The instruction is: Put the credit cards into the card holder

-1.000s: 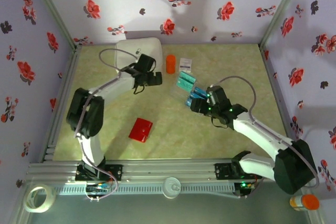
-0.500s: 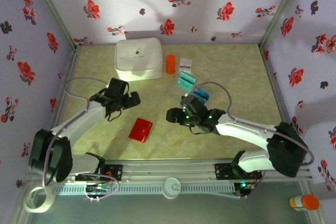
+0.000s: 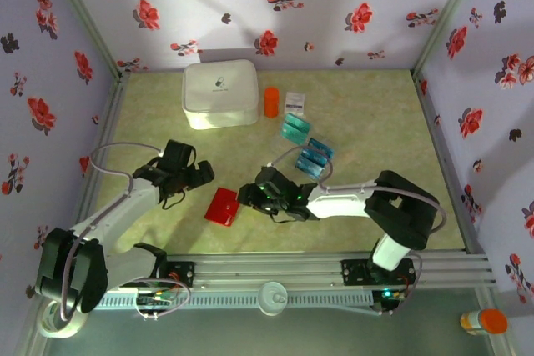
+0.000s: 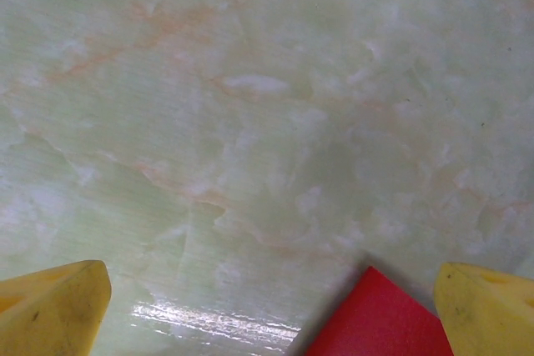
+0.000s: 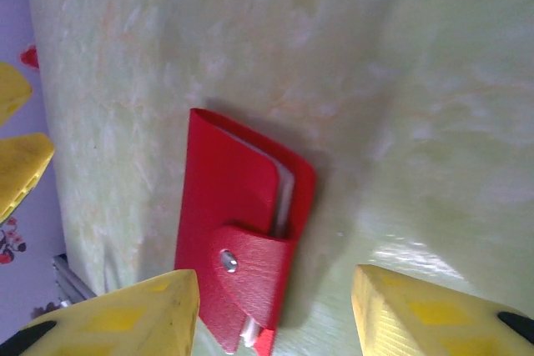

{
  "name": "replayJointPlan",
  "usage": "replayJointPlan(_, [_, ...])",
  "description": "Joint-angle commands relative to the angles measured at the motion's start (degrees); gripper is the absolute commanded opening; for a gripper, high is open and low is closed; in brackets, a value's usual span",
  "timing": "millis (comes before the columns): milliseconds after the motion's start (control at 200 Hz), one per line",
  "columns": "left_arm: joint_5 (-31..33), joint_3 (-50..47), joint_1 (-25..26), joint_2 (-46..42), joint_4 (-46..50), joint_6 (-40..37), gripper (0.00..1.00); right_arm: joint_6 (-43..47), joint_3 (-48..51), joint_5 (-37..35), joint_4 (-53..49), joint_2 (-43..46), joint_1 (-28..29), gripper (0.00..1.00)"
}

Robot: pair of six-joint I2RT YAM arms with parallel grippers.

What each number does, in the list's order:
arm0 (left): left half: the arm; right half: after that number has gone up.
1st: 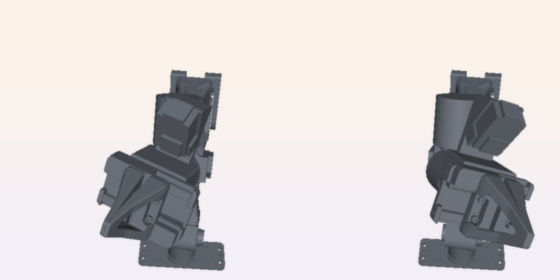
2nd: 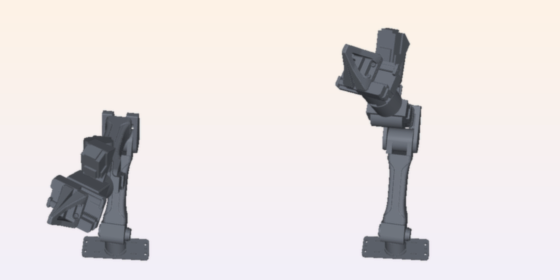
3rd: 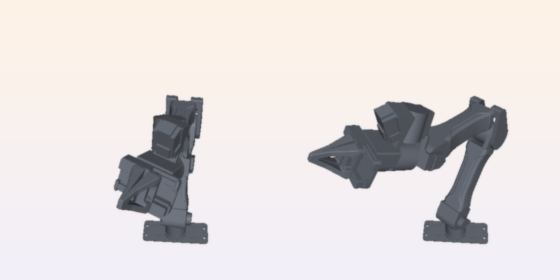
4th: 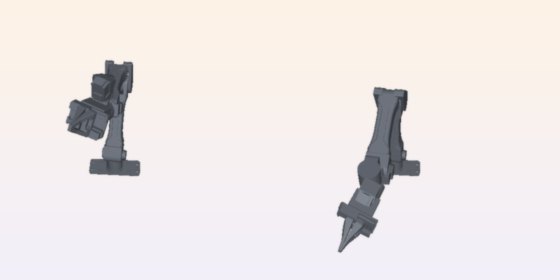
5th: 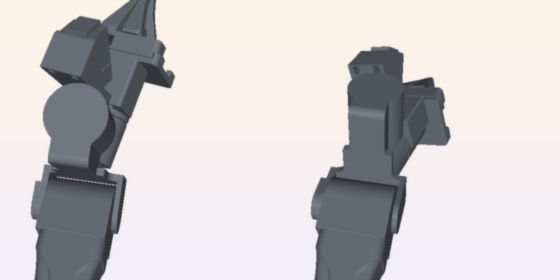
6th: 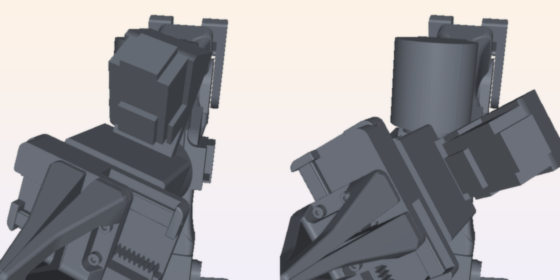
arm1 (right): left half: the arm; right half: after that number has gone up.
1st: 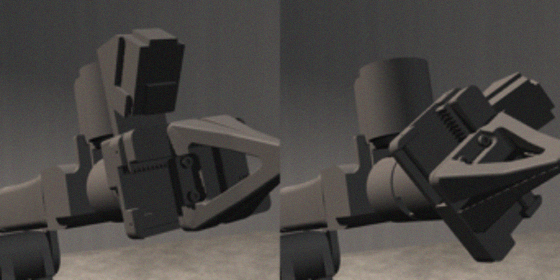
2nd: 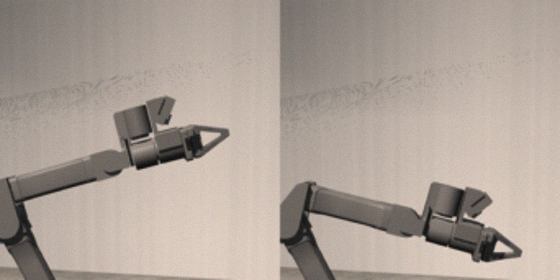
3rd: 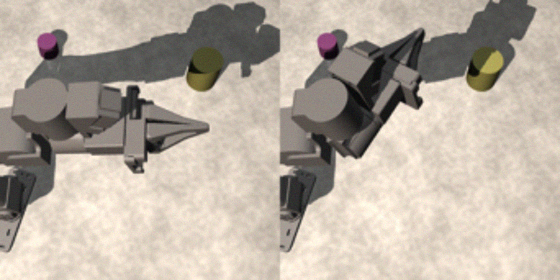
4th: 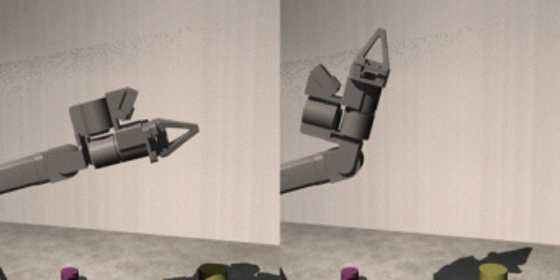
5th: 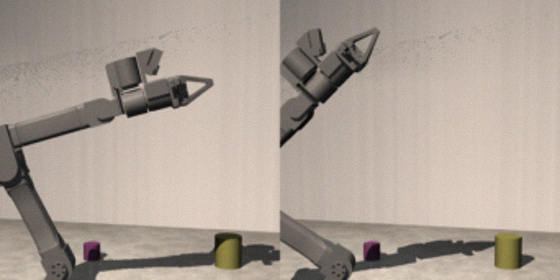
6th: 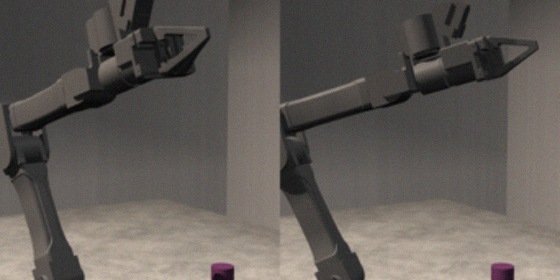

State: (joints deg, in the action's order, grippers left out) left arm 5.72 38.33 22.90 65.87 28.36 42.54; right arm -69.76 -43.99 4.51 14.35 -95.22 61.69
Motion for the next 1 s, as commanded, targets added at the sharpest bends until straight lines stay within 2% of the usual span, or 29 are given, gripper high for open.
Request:
replayJointPlan(0, [0.02, -0.58, -0.66, -0.56, 0.66, -0.35, 1.0, -4.41, -1.46, -1.73, 4.14, -2.06, 1.65, 0.51])
replayJointPlan(295, [0.01, -1.13, -1.25, -0.69, 0.24, -1.34, 1.0, -7.25, -2.57, -2.31, 5.01, -5.63, 3.48, 0.47])
replayJointPlan(995, [-0.11, -1.47, -2.5, -0.92, -0.51, -2.6, 1.0, -8.31, -6.29, -1.5, 2.8, -9.81, 4.12, 0.47])
